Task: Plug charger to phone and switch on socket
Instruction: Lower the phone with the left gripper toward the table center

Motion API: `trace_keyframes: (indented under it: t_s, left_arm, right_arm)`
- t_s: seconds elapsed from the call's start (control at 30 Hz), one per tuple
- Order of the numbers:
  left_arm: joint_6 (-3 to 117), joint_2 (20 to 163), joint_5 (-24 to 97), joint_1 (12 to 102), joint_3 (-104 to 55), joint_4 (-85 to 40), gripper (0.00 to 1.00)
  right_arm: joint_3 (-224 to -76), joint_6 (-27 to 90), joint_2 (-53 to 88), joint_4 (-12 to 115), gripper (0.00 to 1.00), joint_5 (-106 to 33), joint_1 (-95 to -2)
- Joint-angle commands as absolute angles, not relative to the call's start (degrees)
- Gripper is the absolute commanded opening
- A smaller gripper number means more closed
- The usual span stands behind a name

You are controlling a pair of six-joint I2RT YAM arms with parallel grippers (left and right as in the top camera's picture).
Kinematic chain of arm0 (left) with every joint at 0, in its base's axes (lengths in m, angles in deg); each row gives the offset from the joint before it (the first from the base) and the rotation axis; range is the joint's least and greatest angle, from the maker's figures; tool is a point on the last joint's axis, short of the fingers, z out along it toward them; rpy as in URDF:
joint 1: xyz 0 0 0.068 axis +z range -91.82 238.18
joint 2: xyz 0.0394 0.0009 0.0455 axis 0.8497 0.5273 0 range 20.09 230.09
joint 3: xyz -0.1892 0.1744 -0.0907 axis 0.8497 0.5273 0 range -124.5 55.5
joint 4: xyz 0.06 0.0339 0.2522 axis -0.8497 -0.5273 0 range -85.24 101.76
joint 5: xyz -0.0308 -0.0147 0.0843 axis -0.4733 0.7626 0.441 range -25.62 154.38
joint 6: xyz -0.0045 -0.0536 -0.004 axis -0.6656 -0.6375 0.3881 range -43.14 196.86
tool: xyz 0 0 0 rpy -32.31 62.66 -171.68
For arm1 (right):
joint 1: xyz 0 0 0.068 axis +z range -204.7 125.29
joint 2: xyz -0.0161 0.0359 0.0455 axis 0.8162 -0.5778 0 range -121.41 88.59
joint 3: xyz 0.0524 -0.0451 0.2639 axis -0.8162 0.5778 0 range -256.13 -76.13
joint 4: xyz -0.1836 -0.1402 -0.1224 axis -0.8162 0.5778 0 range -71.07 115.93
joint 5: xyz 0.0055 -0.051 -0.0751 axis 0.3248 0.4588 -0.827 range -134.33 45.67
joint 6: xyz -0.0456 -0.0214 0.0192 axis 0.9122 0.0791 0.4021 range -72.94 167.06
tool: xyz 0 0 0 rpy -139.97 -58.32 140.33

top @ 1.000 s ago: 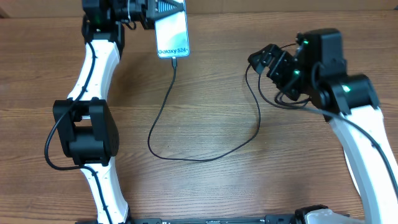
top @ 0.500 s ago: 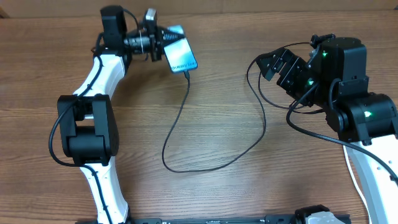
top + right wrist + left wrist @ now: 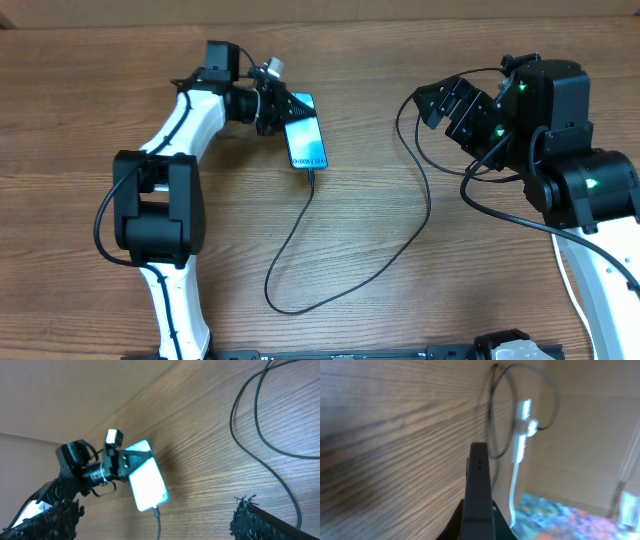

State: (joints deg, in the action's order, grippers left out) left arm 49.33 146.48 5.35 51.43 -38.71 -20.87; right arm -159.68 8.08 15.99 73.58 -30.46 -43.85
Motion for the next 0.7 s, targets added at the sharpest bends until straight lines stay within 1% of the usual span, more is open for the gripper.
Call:
trace_keyframes:
  t_s: [0.0,0.4,0.53,0.67]
  left_arm:
    - [55.7,145.6,13.2,48.7,-39.4,-23.3,0.04]
    - [55.2,145.6,25.4,41.7,-39.4,-26.9,0.04]
    - [50.4,145.6,29.4,40.9,-39.4,-27.7,0.04]
    - [48.3,145.6,30.3,40.8,-39.4,-28.2,0.04]
  right_arm:
    - [-159.8,8.6,16.6,73.3,1.0,-31.5,-44.2]
    - [-159.8,9.7,16.5,73.5,1.0,-31.5,-44.2]
    - [-159.8,9.7,16.5,73.5,1.0,-31.5,-44.2]
    - [-159.8,9.7,16.5,73.5,1.0,-31.5,-44.2]
